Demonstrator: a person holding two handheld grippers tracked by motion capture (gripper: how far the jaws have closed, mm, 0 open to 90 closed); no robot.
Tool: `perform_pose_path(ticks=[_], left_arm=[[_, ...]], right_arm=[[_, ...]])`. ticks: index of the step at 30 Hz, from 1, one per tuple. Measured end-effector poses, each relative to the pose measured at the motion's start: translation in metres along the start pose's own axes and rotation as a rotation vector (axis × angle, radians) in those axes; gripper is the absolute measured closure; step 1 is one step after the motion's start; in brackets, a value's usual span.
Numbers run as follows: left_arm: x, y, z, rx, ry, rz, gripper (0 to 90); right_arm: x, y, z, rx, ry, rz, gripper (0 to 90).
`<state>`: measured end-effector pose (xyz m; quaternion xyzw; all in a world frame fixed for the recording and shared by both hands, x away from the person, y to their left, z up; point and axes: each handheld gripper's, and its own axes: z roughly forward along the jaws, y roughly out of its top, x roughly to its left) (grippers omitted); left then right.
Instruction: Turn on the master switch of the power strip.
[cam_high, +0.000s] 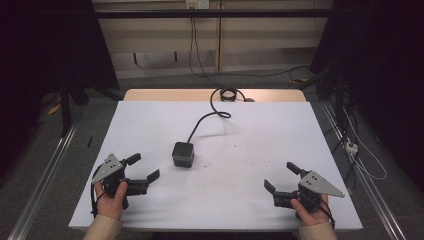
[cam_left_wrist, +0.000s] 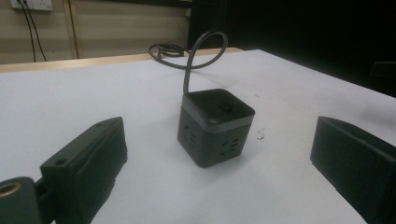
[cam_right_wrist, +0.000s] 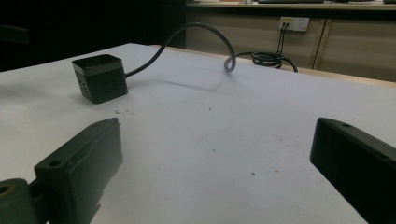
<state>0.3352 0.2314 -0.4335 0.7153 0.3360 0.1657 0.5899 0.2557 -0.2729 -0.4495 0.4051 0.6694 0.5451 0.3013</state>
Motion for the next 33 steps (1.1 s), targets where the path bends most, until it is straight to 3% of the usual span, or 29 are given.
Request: perform_pose_path(ticks=[26, 33], left_arm=[[-0.001, 0.009, 0.013, -0.010, -0.025, -0.040, 3.3], [-0.007, 0.013, 0.025, 0.004, -0.052, -0.024, 2.9]], right_arm=[[0.000, 0.001, 0.002, -0.017, -0.003, -0.002, 1.9], [0.000, 0.002, 0.001, -0.023, -0.005, -0.001, 1.9]])
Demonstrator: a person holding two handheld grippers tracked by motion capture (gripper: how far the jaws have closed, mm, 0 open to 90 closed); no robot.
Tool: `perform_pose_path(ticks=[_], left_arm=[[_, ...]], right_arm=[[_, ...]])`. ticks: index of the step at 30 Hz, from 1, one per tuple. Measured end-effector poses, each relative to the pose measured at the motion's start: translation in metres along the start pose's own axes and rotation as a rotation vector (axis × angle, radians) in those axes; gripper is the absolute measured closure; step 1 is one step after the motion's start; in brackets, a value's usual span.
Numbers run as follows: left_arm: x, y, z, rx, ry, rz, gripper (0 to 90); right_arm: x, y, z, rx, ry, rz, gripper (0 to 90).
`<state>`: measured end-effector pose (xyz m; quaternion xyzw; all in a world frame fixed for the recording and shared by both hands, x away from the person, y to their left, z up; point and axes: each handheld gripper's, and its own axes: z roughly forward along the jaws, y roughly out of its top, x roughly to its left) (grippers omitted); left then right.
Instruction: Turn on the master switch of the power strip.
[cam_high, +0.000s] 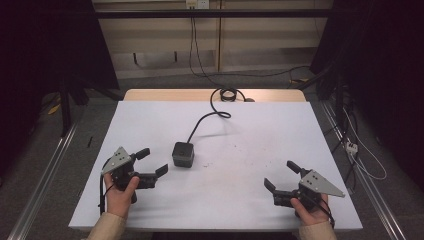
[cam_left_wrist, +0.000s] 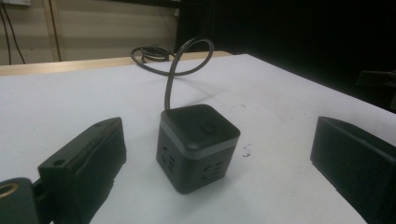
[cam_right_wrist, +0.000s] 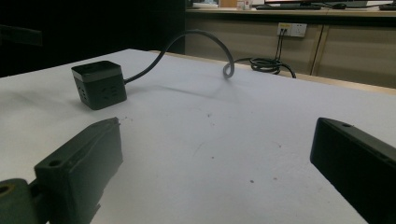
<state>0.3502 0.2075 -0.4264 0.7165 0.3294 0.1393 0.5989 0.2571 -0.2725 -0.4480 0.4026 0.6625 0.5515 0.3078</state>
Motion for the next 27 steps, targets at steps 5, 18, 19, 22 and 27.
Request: perform_pose_path(ticks=[5, 18, 19, 22, 27], left_arm=[[-0.004, 0.002, 0.010, 0.003, -0.012, 0.007, 2.9], [-0.008, 0.007, 0.026, 0.007, -0.022, 0.020, 3.0], [-0.008, 0.007, 0.027, 0.008, -0.024, 0.020, 2.9], [-0.007, 0.007, 0.029, 0.013, -0.022, 0.019, 2.9], [-0.007, 0.007, 0.032, 0.016, -0.017, 0.010, 2.9]], right_arm=[[0.001, 0.001, -0.001, -0.005, 0.001, -0.003, 1.9], [0.001, 0.001, -0.001, -0.004, 0.004, -0.007, 2.0], [0.001, 0.001, -0.001, -0.004, 0.004, -0.008, 2.0], [0.001, 0.001, -0.001, -0.004, 0.004, -0.007, 2.0], [0.001, 0.001, -0.001, -0.004, 0.005, -0.008, 2.0]])
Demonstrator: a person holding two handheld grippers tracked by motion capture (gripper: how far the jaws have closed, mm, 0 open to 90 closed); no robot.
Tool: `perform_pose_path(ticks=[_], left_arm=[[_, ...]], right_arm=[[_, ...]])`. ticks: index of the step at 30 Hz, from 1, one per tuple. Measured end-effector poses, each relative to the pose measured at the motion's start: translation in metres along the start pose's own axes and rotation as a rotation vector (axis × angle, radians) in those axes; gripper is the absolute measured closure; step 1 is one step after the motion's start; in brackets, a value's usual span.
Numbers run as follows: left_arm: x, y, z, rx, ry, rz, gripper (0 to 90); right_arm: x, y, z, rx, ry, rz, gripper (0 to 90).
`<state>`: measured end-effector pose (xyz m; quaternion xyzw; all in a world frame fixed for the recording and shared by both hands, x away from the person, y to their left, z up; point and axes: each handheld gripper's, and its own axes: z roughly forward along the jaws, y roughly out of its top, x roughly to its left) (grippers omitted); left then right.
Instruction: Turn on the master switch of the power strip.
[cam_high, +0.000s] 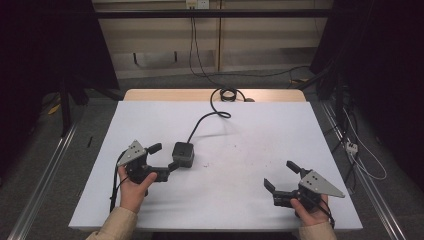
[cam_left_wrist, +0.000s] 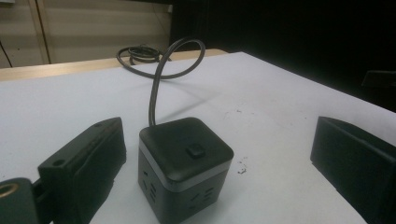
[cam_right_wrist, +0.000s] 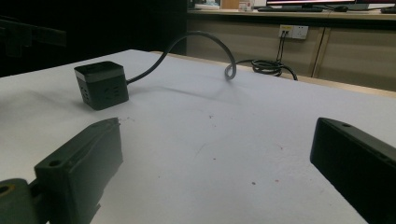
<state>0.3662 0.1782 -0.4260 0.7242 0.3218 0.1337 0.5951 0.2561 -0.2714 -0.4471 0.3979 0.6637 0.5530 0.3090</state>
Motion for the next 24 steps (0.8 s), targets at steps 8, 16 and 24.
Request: perform_pose_path(ticks=[8, 16, 24], left_arm=[[0.000, 0.000, 0.005, 0.015, 0.001, 0.008, 3.0], [-0.001, 0.001, 0.010, 0.023, 0.000, 0.009, 2.9], [-0.002, 0.003, 0.015, 0.034, -0.003, 0.015, 3.4]], right_arm=[[0.000, 0.000, 0.000, -0.003, 0.000, -0.002, 2.0], [0.000, 0.000, 0.000, -0.003, 0.000, -0.002, 2.0], [0.000, 0.000, 0.000, -0.002, 0.003, -0.004, 2.0]])
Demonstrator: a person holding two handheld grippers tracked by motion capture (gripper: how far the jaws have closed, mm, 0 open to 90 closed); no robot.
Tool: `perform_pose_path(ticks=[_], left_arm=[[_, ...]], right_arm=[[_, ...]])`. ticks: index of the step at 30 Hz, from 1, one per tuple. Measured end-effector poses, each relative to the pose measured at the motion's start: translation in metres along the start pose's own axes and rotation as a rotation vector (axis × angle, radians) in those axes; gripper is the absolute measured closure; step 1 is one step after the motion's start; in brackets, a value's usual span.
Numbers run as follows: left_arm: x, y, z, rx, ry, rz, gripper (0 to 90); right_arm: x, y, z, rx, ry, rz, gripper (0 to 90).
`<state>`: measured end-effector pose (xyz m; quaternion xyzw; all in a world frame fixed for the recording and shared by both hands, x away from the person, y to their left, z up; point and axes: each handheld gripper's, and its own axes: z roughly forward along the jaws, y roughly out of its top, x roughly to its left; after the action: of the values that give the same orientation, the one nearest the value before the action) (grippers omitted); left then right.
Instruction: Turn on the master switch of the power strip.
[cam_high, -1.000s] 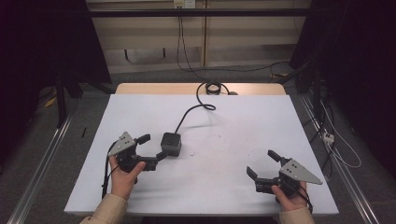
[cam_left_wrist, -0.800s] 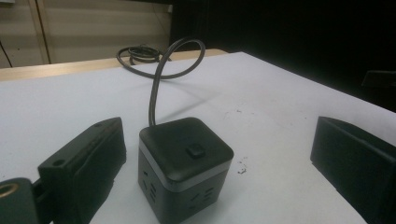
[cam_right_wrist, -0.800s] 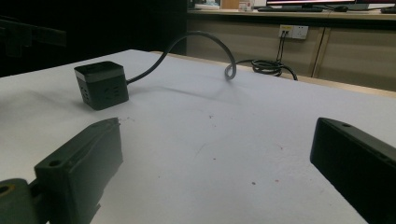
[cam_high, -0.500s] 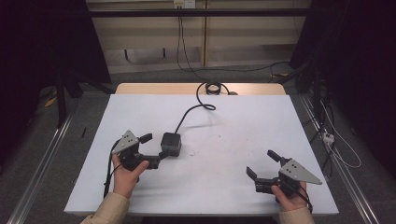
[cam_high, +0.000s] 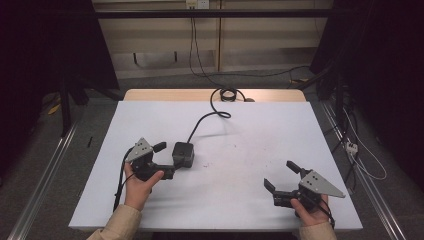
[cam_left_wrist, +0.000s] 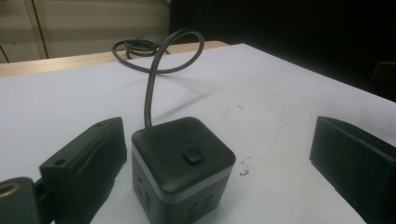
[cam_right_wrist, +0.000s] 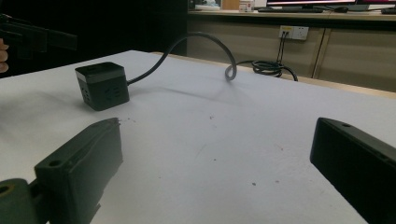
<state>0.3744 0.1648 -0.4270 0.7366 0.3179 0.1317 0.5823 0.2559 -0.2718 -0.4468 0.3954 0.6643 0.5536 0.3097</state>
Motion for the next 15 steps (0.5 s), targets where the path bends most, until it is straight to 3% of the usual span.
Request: perform_pose_path(ticks=[15], left_arm=[[0.0001, 0.0031, 0.0074, -0.002, 0.008, -0.002, 6.3]], right_arm=[[0.0001, 0.0002, -0.0003, -0.003, 0.002, 0.000, 2.0]])
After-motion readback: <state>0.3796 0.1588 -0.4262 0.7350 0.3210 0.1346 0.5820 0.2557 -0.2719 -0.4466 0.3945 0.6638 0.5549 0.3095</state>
